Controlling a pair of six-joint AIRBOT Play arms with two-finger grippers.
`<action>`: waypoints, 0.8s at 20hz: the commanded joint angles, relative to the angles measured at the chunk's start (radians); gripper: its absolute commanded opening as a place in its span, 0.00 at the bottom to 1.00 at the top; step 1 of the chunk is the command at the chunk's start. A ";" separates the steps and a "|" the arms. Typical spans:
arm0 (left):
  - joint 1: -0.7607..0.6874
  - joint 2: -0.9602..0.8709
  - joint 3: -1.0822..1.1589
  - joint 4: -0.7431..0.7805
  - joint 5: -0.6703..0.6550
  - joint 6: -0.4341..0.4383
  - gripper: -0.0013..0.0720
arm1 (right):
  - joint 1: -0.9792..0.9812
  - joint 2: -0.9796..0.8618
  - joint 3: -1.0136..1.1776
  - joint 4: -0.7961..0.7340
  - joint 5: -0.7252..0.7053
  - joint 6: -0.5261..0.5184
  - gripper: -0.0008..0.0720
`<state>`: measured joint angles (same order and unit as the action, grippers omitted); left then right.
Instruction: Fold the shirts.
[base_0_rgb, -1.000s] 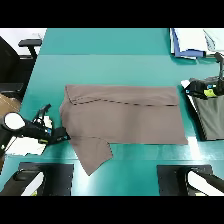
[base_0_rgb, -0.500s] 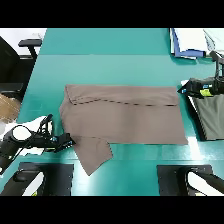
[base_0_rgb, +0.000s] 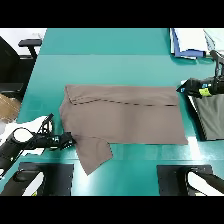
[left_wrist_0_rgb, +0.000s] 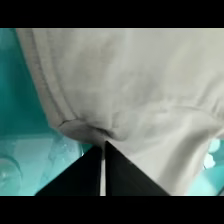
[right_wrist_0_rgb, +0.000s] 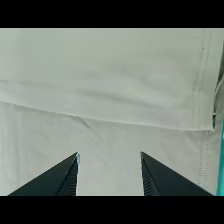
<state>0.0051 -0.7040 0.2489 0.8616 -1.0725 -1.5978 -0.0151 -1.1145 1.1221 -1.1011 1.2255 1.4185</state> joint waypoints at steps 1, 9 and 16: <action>0.000 0.001 0.044 -0.022 -0.041 0.065 0.05 | -0.048 0.002 -0.011 -0.006 0.124 0.001 0.62; 0.000 0.037 0.172 0.044 -0.087 0.061 0.05 | -0.455 0.164 -0.499 -0.173 0.233 0.019 0.65; 0.000 0.037 0.173 0.045 -0.087 0.062 0.05 | -0.498 0.081 -0.634 -0.028 0.139 0.024 0.65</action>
<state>0.0048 -0.6678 0.4187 0.9051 -1.1603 -1.5364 -0.4976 -0.9939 0.5304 -1.2171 1.4178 1.4403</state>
